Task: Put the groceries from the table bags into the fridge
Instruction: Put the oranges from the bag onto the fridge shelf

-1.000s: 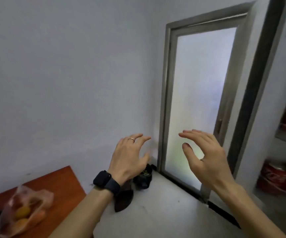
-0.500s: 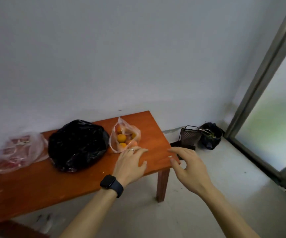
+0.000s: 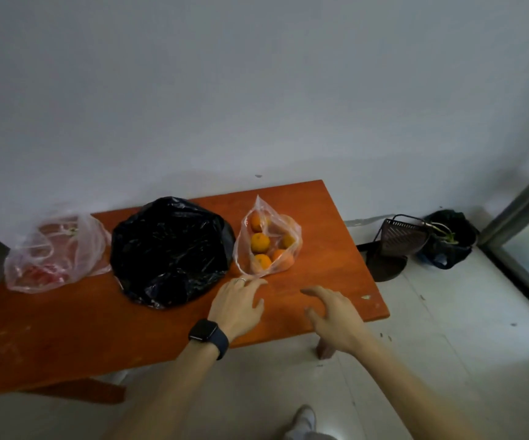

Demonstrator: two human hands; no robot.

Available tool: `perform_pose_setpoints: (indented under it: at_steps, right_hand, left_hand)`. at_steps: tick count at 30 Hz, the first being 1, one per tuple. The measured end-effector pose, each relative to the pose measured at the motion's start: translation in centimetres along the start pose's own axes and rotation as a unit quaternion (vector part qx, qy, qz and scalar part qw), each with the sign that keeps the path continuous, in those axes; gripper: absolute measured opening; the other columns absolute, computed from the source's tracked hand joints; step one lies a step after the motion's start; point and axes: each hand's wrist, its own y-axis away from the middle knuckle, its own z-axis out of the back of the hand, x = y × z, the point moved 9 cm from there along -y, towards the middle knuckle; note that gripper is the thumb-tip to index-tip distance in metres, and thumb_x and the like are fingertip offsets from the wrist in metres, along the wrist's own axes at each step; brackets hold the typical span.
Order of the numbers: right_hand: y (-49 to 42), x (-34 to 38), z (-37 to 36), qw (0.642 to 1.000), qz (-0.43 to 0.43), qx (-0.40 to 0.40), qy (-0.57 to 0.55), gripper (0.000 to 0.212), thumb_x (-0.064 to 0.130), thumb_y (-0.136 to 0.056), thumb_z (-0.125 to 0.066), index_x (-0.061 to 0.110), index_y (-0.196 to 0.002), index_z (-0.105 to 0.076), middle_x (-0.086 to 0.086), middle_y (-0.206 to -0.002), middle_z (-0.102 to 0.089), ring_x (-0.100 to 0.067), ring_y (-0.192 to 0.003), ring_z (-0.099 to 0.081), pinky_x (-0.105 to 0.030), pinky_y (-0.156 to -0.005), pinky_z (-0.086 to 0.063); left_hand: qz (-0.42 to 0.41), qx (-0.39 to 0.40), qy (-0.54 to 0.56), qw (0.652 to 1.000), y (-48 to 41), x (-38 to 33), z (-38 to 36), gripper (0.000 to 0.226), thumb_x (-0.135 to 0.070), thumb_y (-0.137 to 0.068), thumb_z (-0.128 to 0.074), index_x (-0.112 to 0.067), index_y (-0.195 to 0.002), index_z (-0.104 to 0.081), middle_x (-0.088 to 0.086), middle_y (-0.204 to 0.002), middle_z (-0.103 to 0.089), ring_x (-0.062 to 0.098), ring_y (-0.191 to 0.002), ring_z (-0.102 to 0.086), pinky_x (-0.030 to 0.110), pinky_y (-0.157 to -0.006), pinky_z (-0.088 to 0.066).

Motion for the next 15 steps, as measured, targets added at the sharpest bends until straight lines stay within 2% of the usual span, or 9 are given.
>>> perform_pose_setpoints:
  at_steps: [6, 9, 11, 13, 15]
  right_hand:
    - [-8.0, -1.5, -1.7, 0.999, -0.004, 0.046, 0.008, 0.041, 0.036, -0.095, -0.057, 0.025, -0.135, -0.054, 0.003, -0.13, -0.062, -0.018, -0.119, -0.058, -0.031, -0.096, -0.048]
    - [-11.8, -1.5, -2.0, 0.998, 0.001, 0.055, 0.019, 0.036, 0.031, -0.095, -0.057, 0.022, -0.131, -0.056, -0.001, -0.123, -0.065, -0.022, -0.111, -0.062, -0.031, -0.087, -0.049]
    - [-14.4, -1.3, -2.2, 0.999, 0.004, 0.047, 0.023, 0.036, 0.027, -0.094, -0.057, 0.023, -0.13, -0.056, -0.002, -0.122, -0.066, -0.024, -0.11, -0.062, -0.034, -0.087, -0.051]
    - [-16.8, -1.4, -2.8, 0.999, 0.002, 0.038, 0.034, 0.037, 0.026, -0.093, -0.054, 0.023, -0.13, -0.054, -0.004, -0.125, -0.064, -0.027, -0.114, -0.058, -0.039, -0.09, -0.051]
    - [-19.3, -1.6, -3.3, 0.998, -0.006, 0.023, 0.06, 0.035, 0.027, -0.096, -0.052, 0.022, -0.131, -0.054, -0.004, -0.128, -0.061, -0.028, -0.115, -0.055, -0.04, -0.089, -0.051]
  left_hand:
    - [0.023, 0.02, 0.01, 0.999, -6.0, 2.9, -1.9, 0.042, -0.032, -0.094, -0.054, -0.028, -0.136, -0.055, -0.006, -0.134, -0.055, 0.018, -0.122, -0.052, 0.036, -0.102, -0.044]
    - [0.036, 0.023, 0.046, 0.998, -8.4, 4.2, -2.5, 0.039, -0.027, -0.092, -0.057, -0.029, -0.131, -0.058, -0.006, -0.129, -0.057, 0.018, -0.115, -0.056, 0.036, -0.094, -0.049]
    - [0.033, 0.028, 0.045, 0.998, -10.4, 5.0, -3.0, 0.039, -0.025, -0.092, -0.057, -0.027, -0.131, -0.058, -0.003, -0.127, -0.058, 0.02, -0.112, -0.058, 0.038, -0.091, -0.051]
    - [0.023, 0.037, 0.034, 0.998, -12.8, 5.7, -3.7, 0.039, -0.024, -0.093, -0.055, -0.025, -0.133, -0.057, 0.0, -0.13, -0.057, 0.022, -0.116, -0.056, 0.04, -0.097, -0.048]
    - [0.004, 0.047, -0.001, 0.999, -15.5, 6.2, -4.5, 0.039, -0.025, -0.095, -0.054, -0.026, -0.134, -0.056, -0.002, -0.134, -0.057, 0.02, -0.127, -0.048, 0.042, -0.112, -0.035]
